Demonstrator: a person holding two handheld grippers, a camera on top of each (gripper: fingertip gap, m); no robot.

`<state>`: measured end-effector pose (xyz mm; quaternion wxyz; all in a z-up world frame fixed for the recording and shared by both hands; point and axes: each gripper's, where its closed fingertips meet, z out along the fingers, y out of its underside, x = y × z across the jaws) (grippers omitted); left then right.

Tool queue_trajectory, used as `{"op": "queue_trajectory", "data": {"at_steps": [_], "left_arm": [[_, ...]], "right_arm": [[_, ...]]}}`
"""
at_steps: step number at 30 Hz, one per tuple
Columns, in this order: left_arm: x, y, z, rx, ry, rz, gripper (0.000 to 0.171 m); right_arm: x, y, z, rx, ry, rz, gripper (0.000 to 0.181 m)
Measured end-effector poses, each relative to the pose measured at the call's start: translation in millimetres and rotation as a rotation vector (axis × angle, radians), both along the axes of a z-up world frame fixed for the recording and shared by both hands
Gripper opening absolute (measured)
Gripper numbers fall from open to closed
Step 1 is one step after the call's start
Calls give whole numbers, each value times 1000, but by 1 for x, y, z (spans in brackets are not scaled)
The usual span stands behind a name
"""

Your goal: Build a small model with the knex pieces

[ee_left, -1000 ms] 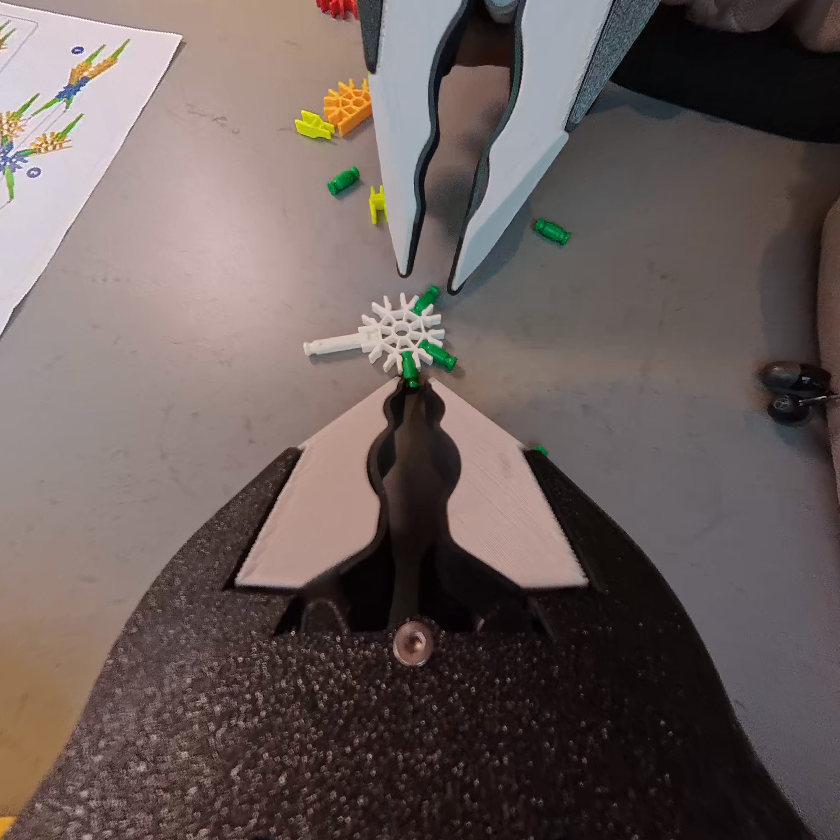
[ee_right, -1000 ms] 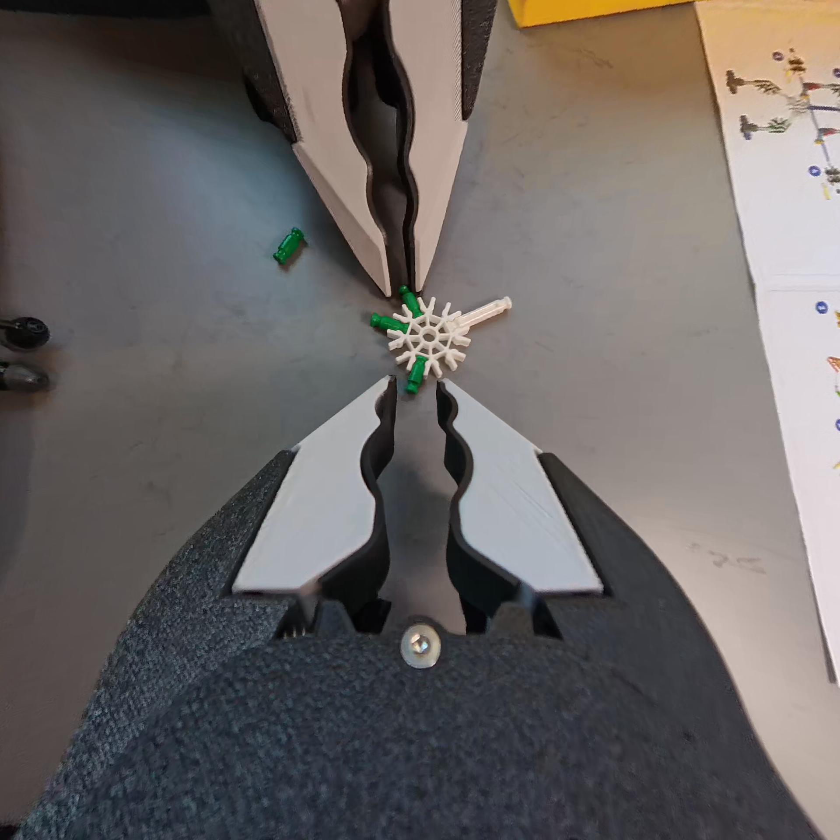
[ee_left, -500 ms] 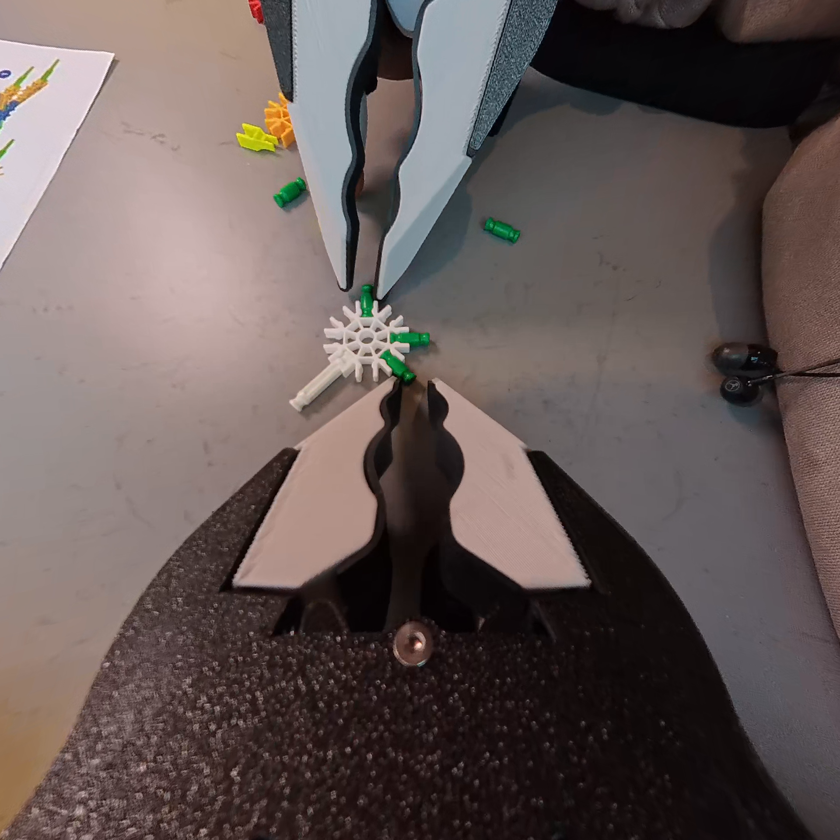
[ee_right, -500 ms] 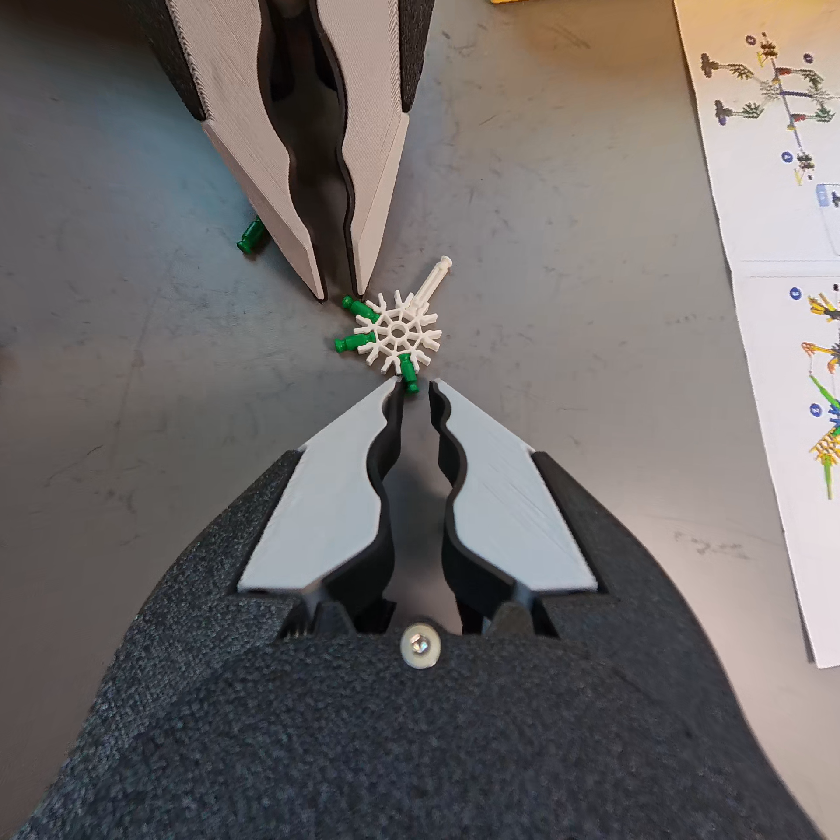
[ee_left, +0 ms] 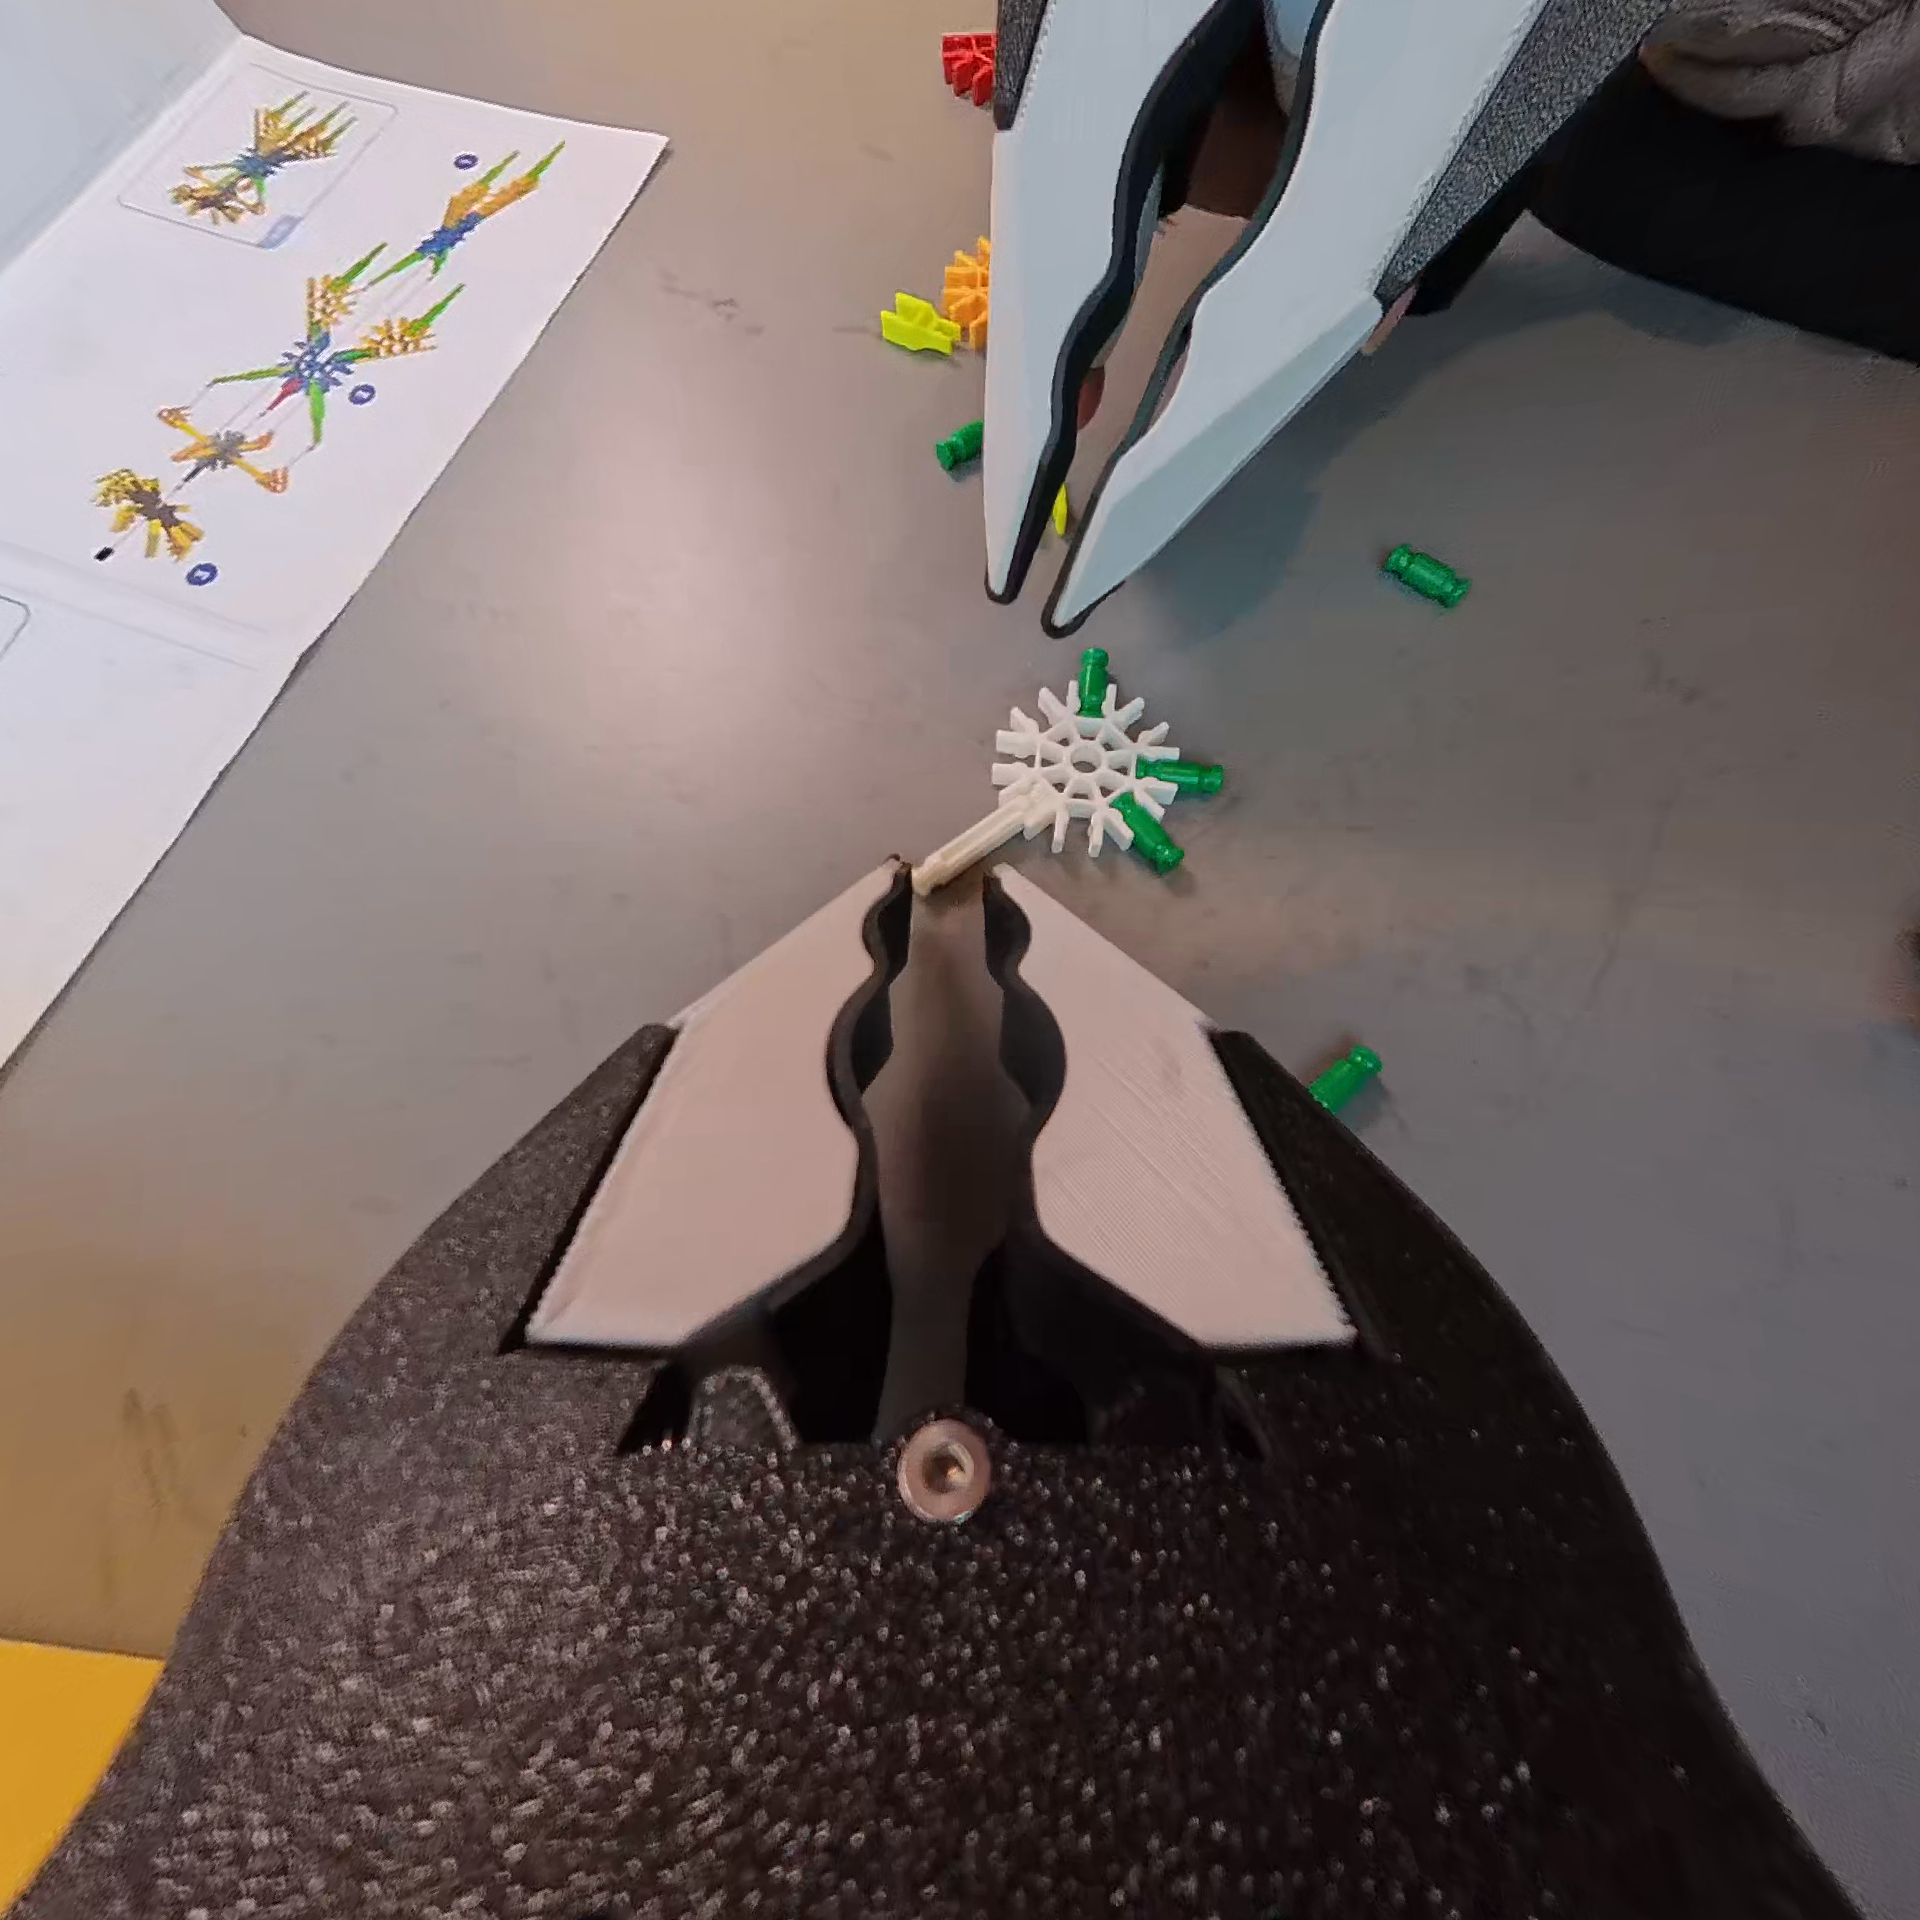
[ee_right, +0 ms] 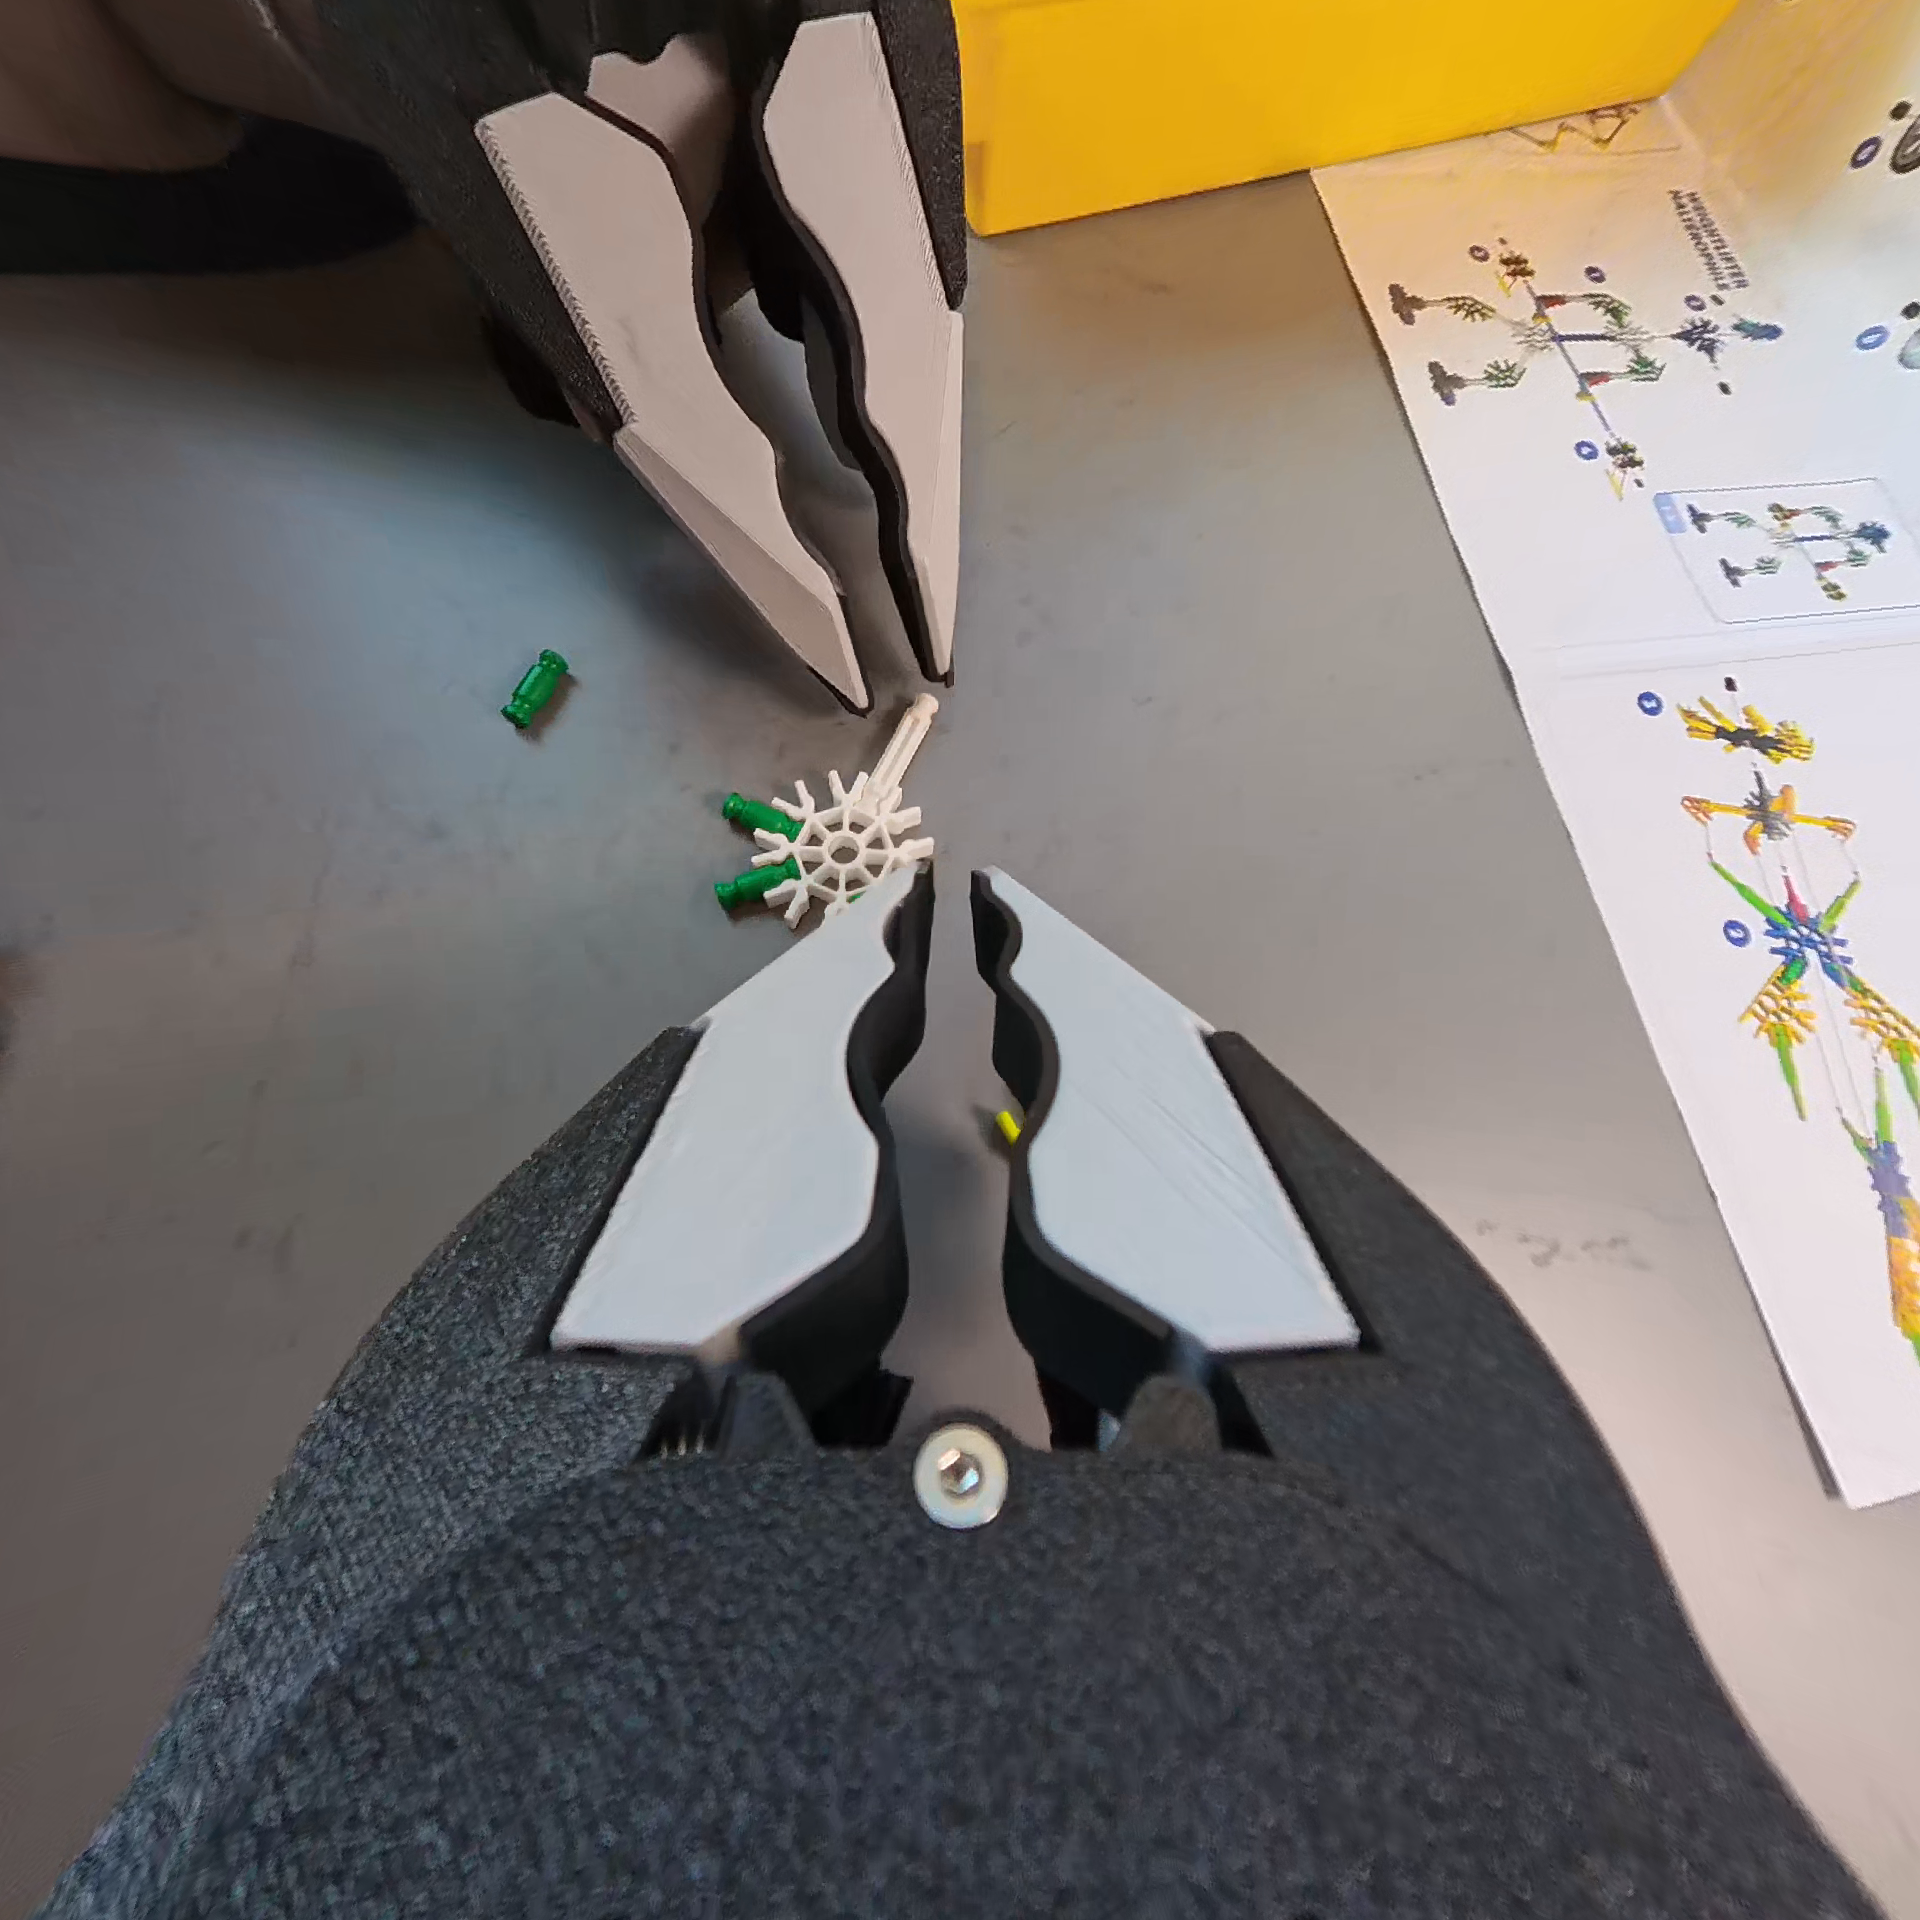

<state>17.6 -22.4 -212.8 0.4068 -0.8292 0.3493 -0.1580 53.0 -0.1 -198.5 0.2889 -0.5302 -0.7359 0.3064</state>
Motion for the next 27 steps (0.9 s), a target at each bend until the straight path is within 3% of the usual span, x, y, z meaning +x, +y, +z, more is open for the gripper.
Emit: {"op": "queue_trajectory", "data": {"at_steps": [10,27], "left_arm": [[-2,5,-4,7,41,20,13],[-1,5,-6,9,54,12,12]], "right_arm": [[-15,-7,-6,30,-12,1,0],[-8,-2,-8,29,-31,-3,0]]}}
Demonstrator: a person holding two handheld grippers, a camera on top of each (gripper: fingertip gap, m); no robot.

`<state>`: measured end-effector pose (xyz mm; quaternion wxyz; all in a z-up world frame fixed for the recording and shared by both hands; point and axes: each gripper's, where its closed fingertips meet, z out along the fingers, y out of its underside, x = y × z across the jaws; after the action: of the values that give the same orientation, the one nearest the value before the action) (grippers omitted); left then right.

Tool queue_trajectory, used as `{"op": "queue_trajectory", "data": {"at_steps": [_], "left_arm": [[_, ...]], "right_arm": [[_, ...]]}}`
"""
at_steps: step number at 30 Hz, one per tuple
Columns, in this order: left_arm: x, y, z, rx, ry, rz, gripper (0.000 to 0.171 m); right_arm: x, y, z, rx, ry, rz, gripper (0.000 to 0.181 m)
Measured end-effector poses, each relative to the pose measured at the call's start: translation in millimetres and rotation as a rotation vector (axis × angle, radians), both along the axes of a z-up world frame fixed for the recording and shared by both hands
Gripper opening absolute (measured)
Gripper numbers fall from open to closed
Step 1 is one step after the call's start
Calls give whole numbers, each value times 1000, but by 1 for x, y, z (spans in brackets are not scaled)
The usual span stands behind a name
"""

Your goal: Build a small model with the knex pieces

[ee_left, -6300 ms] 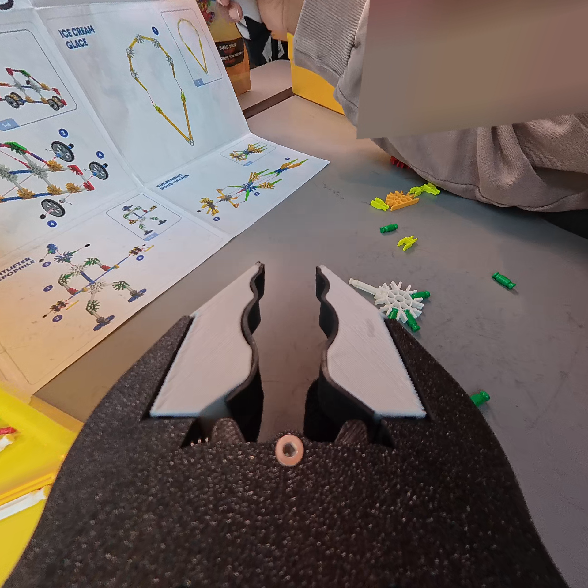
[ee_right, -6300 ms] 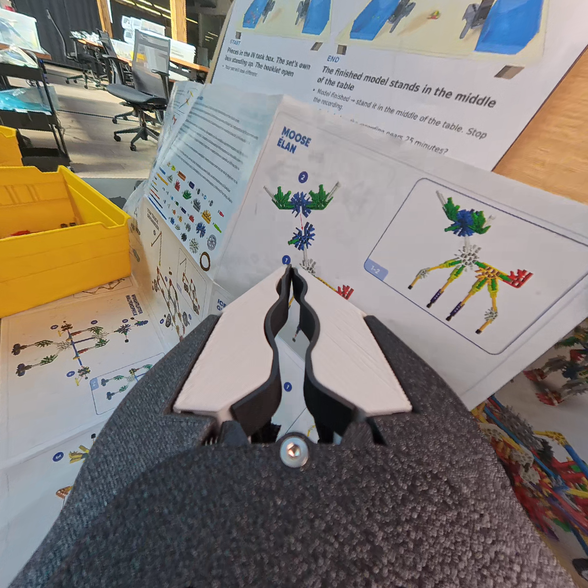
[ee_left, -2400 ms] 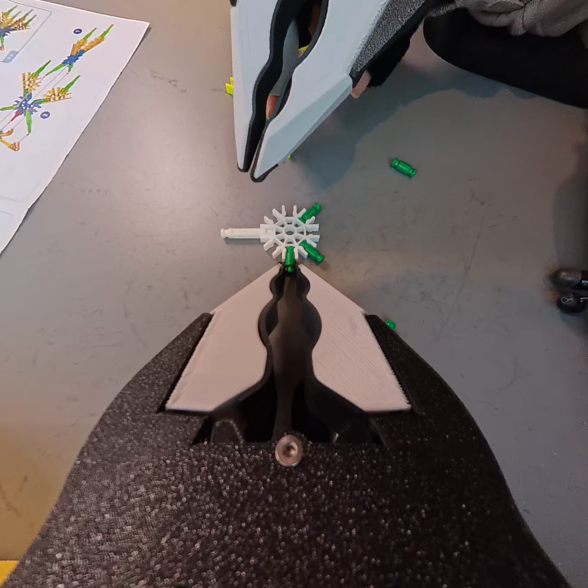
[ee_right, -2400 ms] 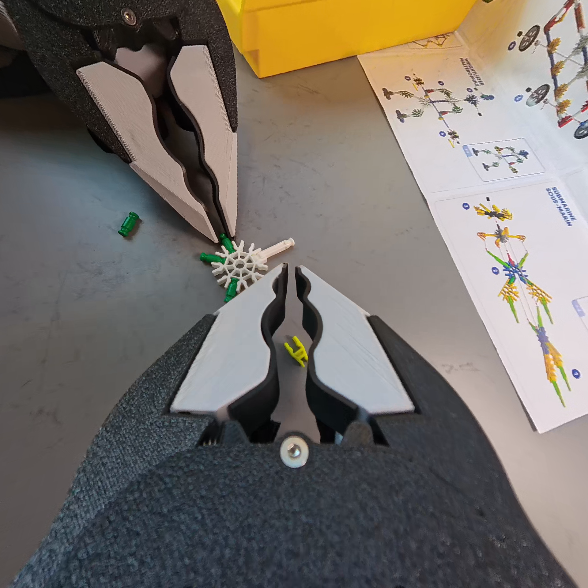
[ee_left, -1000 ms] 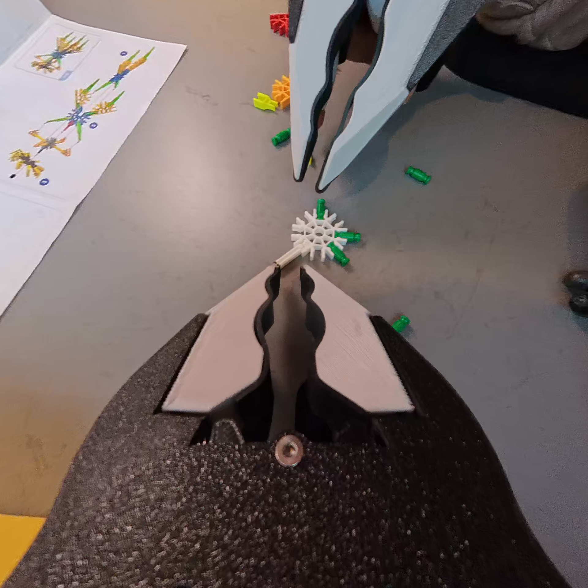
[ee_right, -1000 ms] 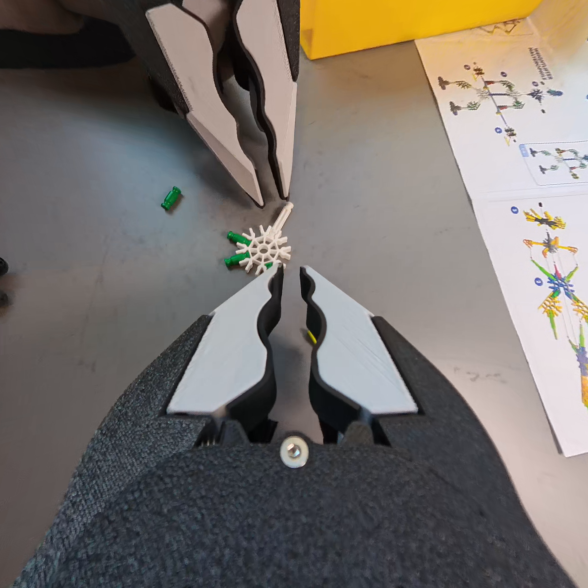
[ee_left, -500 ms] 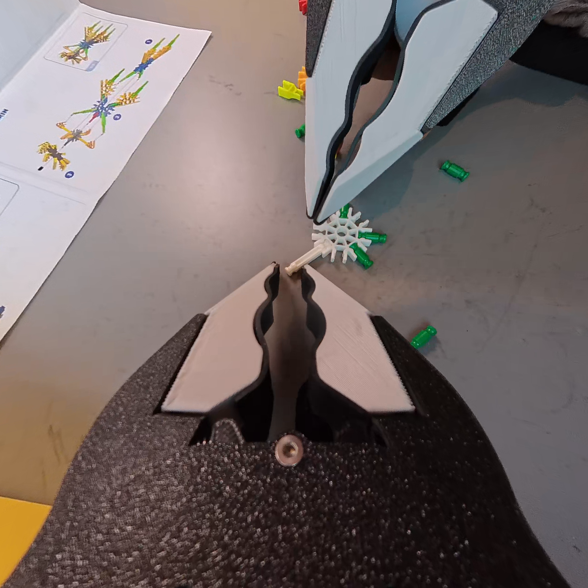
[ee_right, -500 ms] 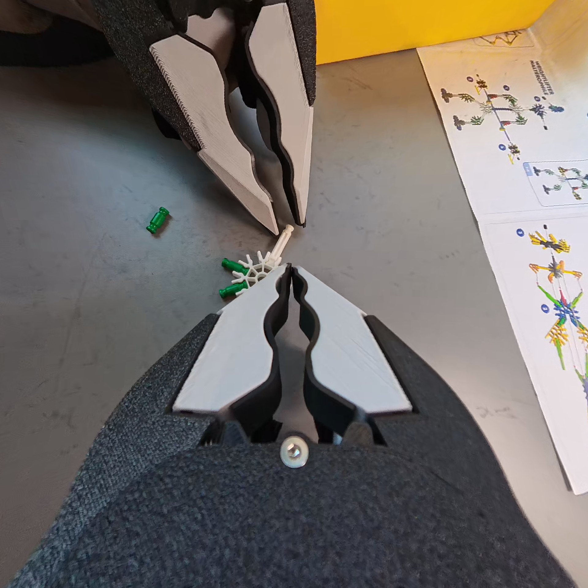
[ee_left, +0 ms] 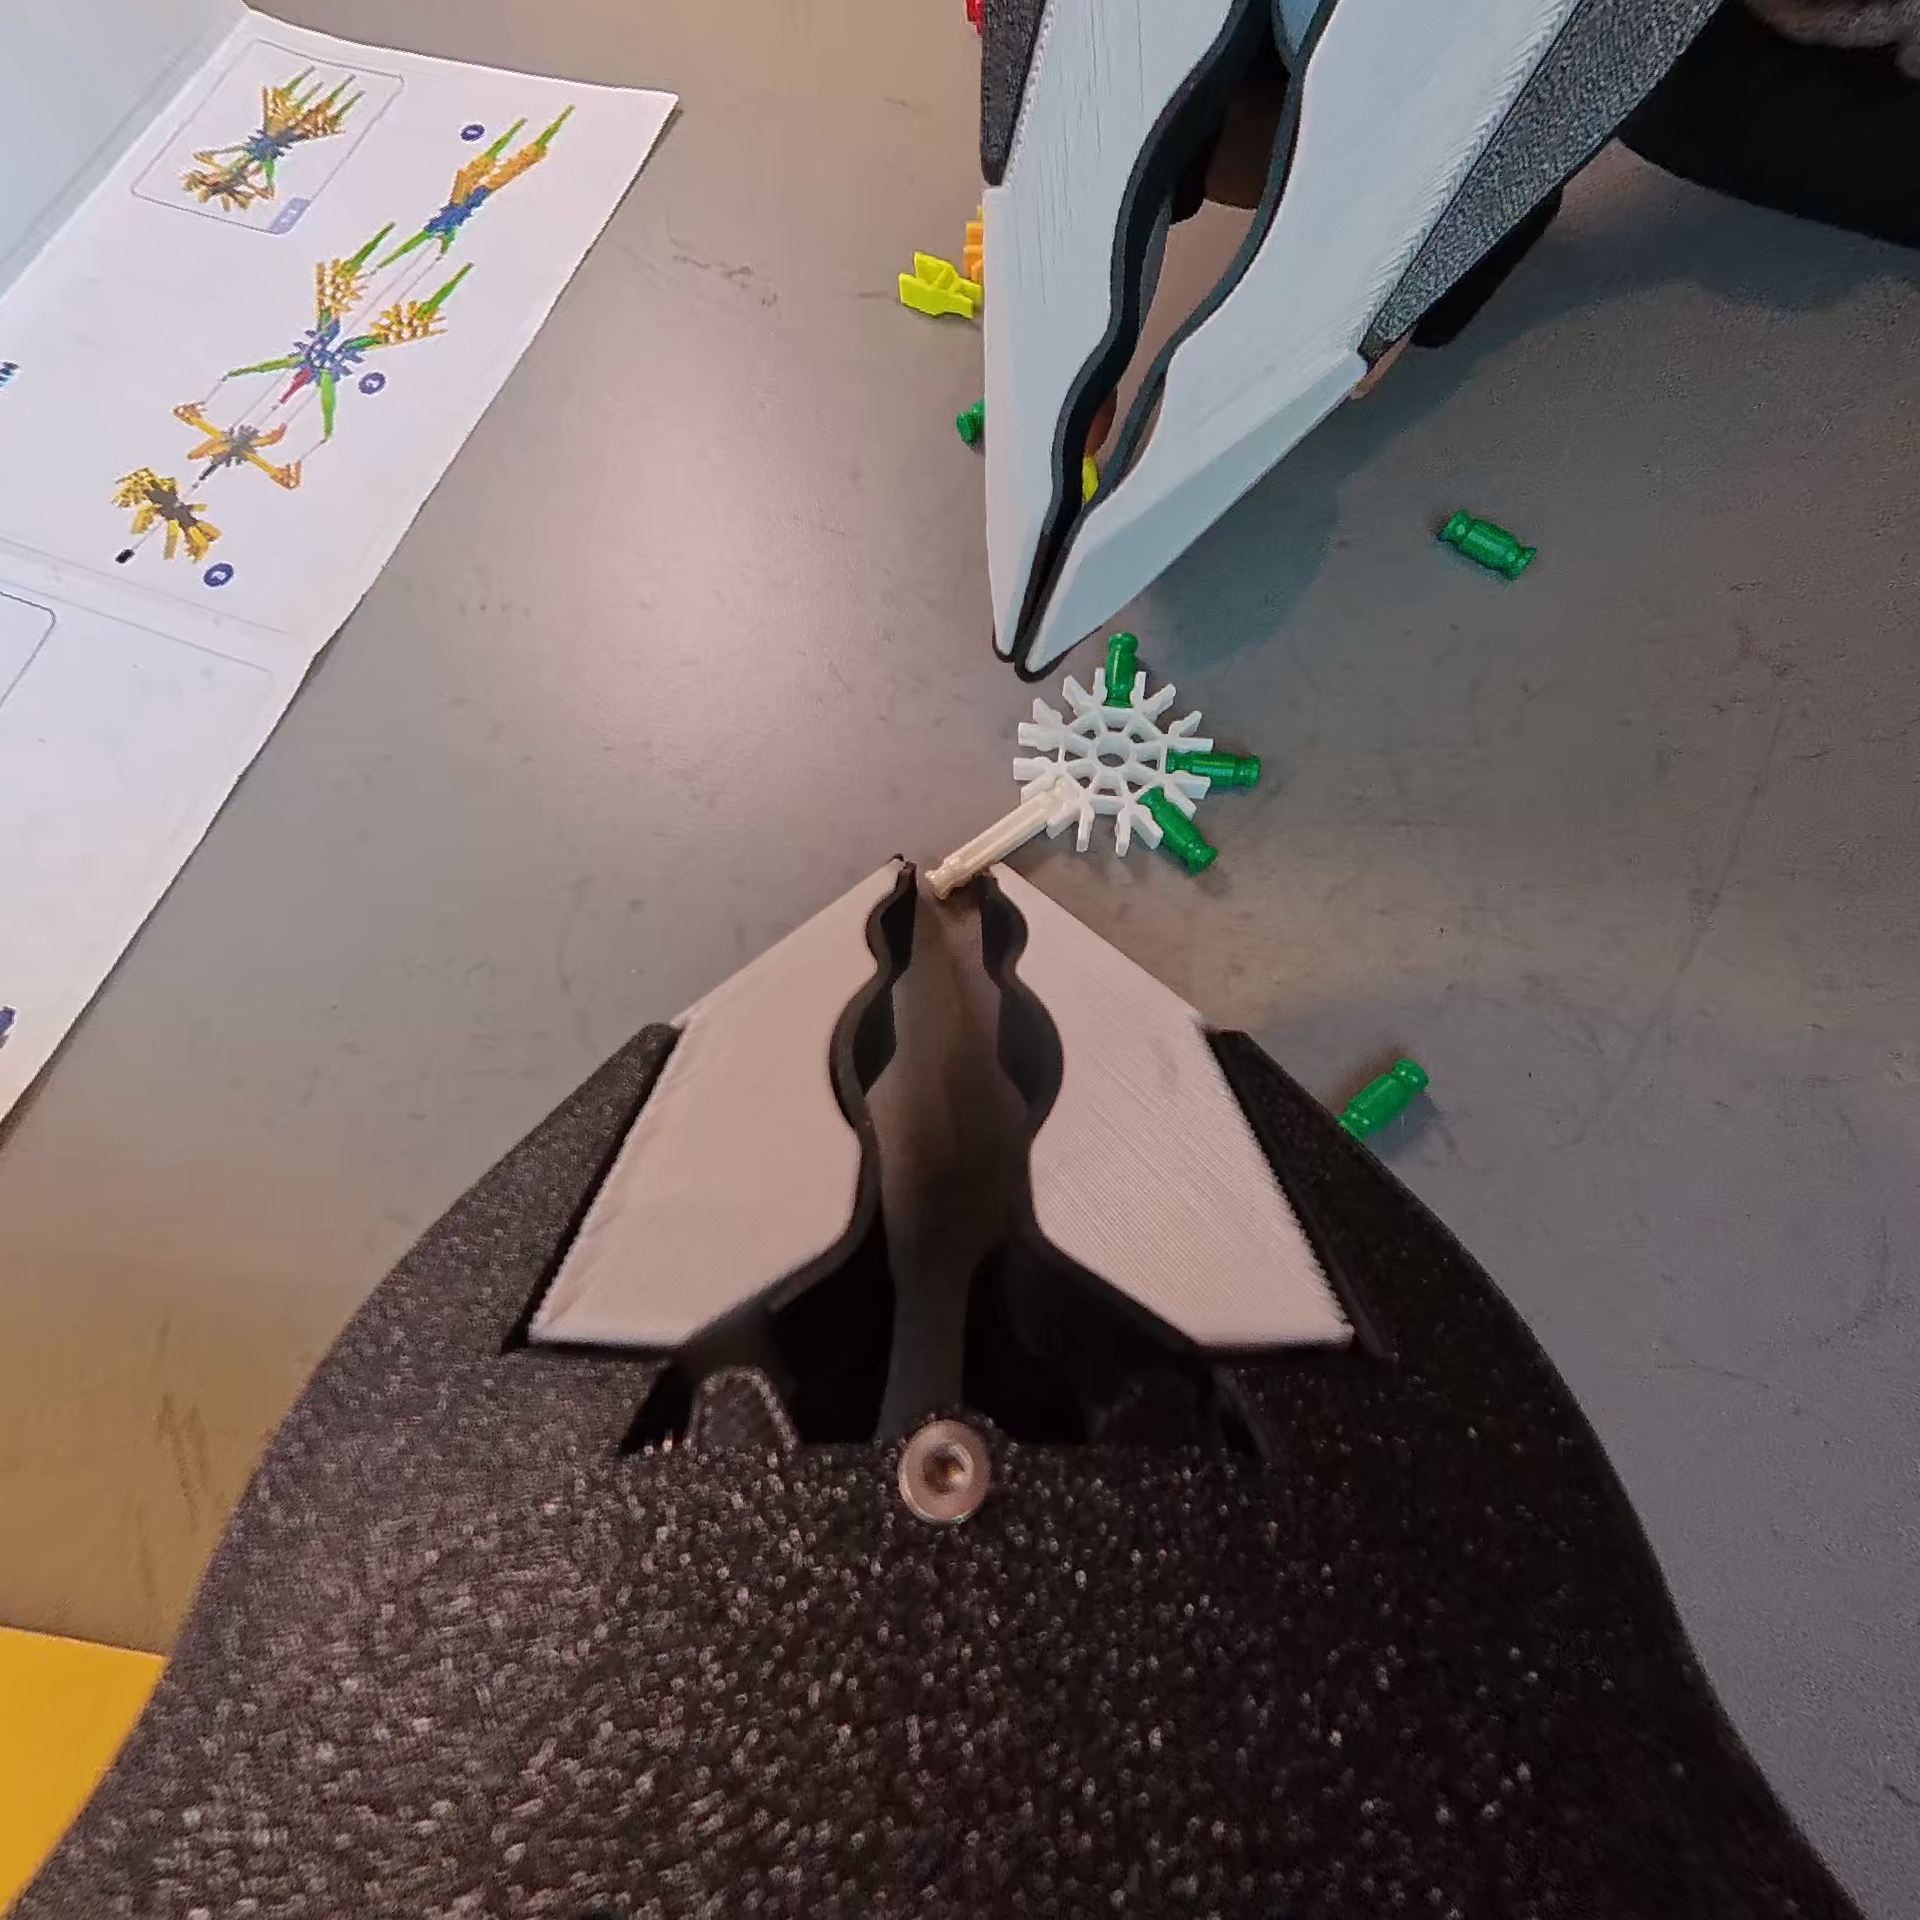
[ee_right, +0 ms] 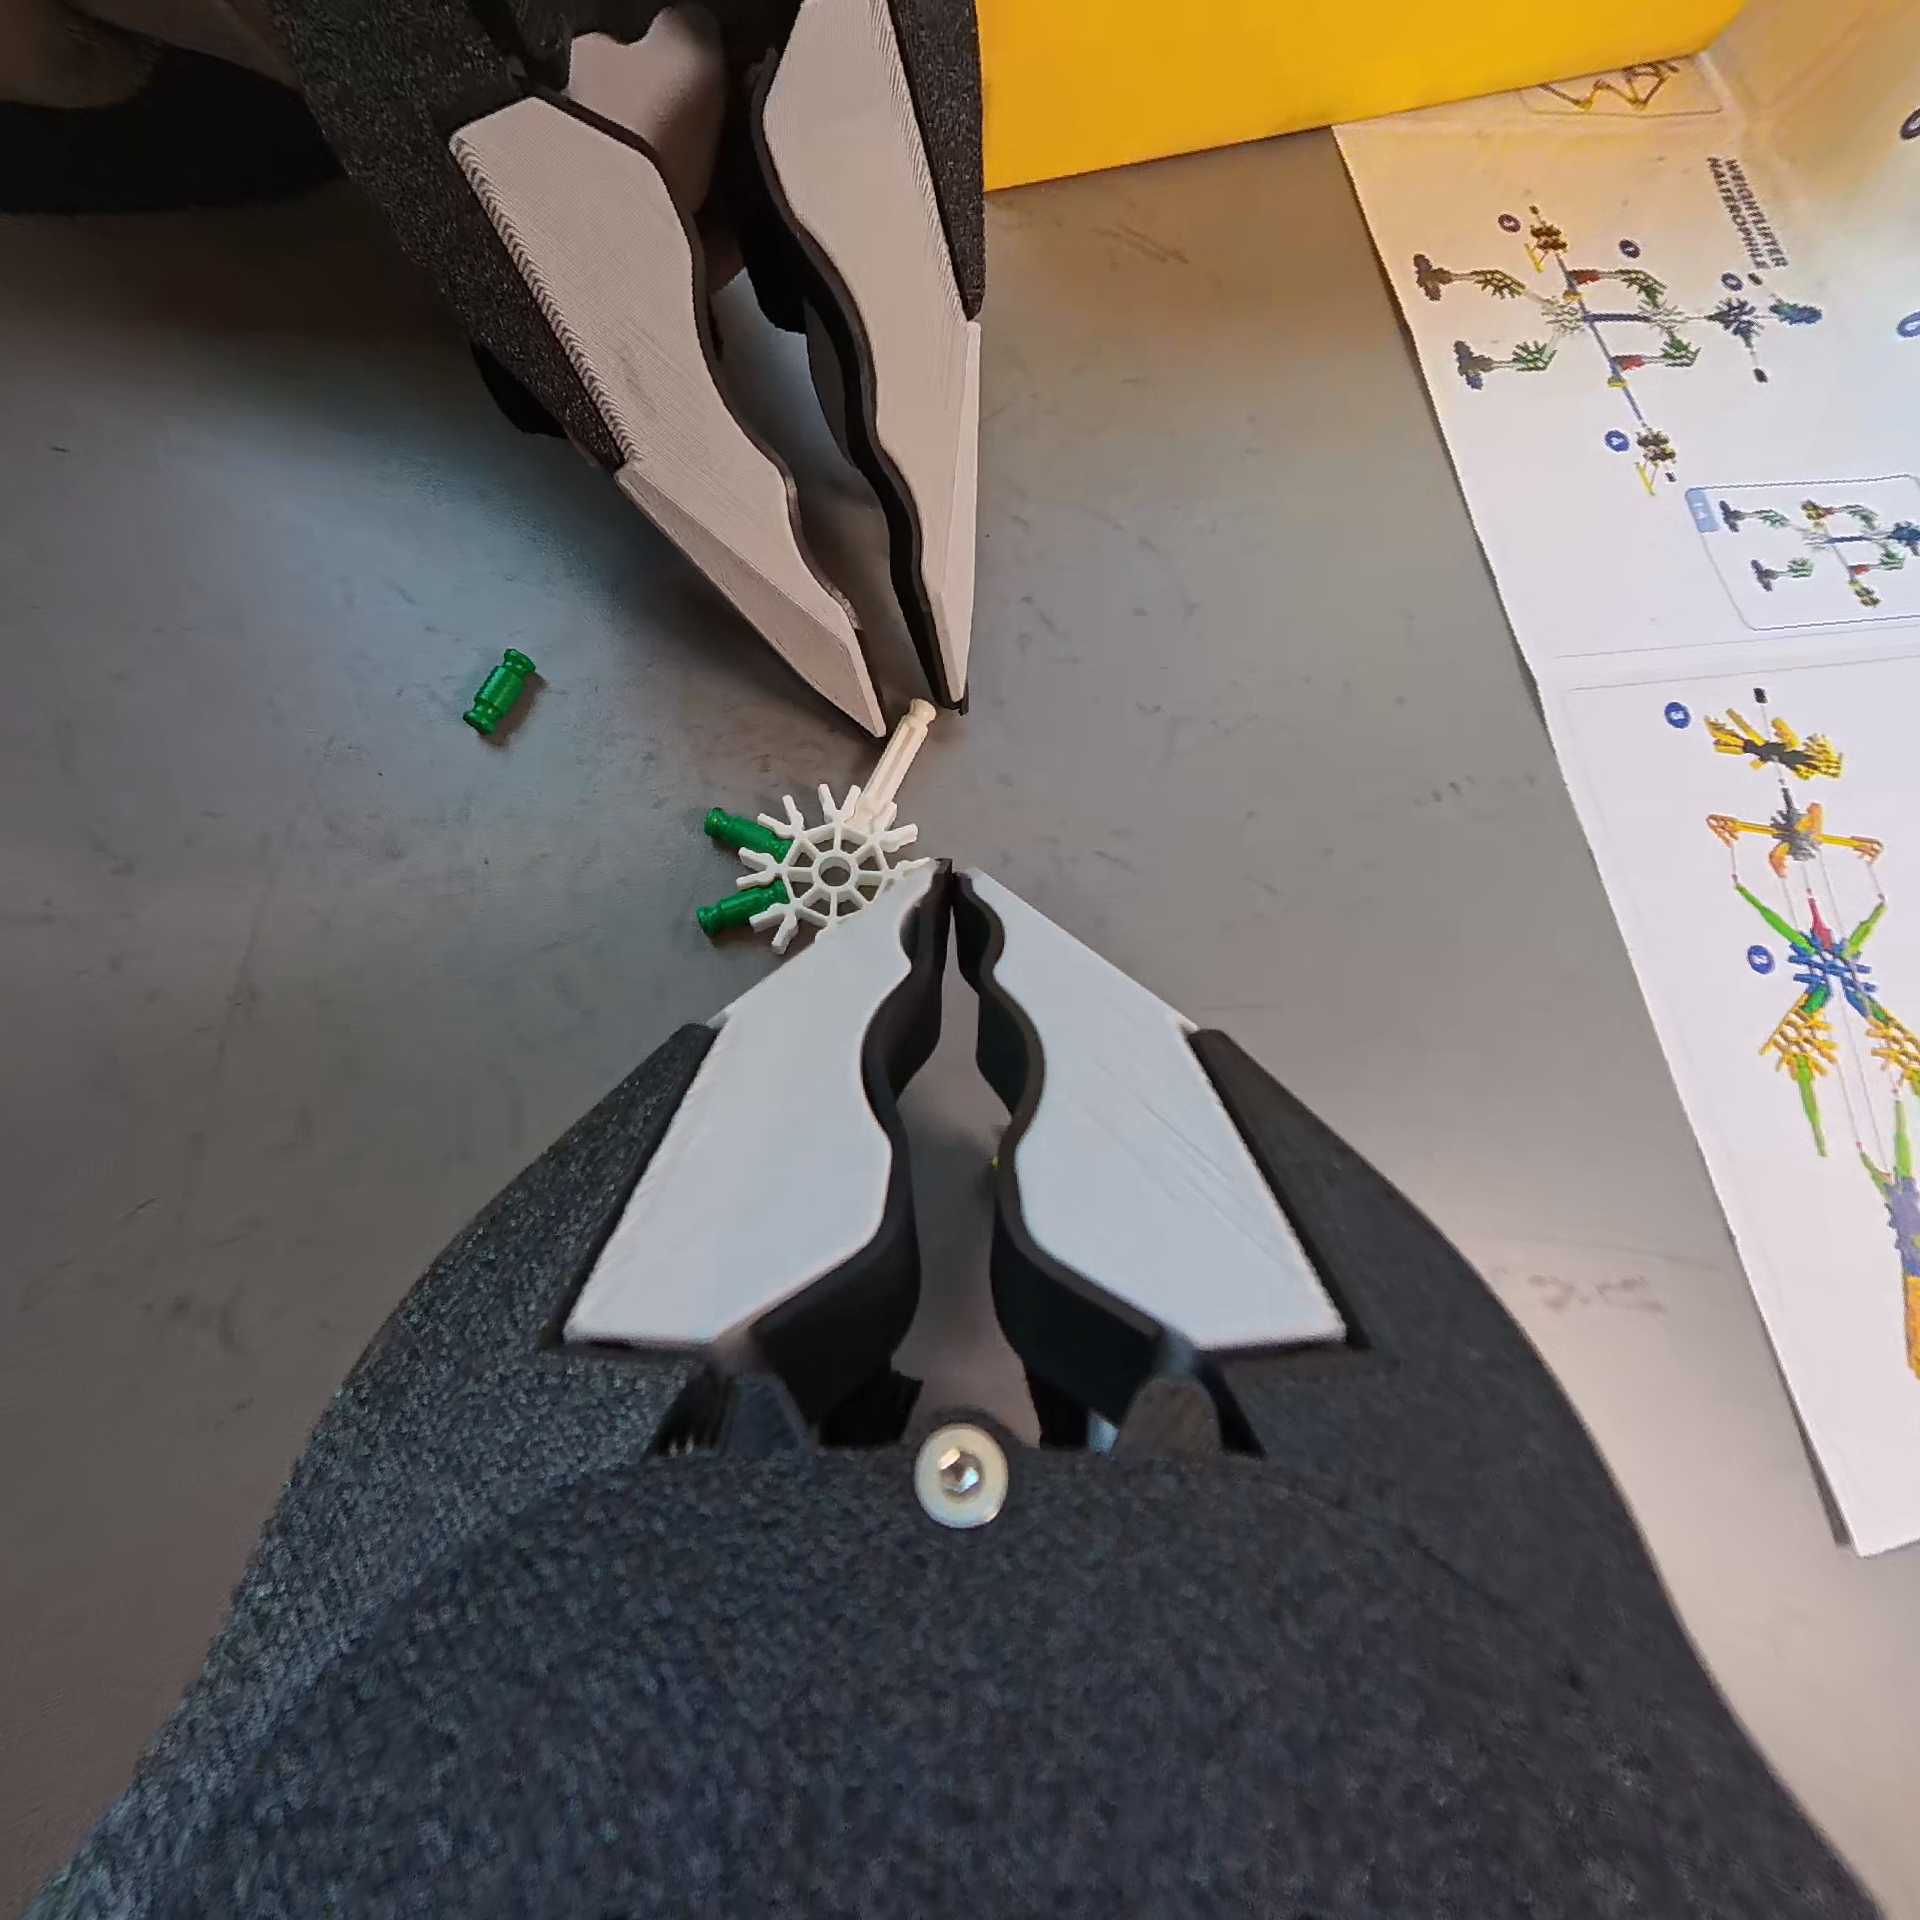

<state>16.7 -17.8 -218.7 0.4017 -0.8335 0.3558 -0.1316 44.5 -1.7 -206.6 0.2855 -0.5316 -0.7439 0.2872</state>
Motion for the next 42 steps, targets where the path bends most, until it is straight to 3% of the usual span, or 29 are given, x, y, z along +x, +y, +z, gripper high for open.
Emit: {"op": "queue_trajectory", "data": {"at_steps": [42], "left_arm": [[1,-2,0,6,5,-8,10]], "right_arm": [[20,-10,-6,-24,-61,77,0]]}}
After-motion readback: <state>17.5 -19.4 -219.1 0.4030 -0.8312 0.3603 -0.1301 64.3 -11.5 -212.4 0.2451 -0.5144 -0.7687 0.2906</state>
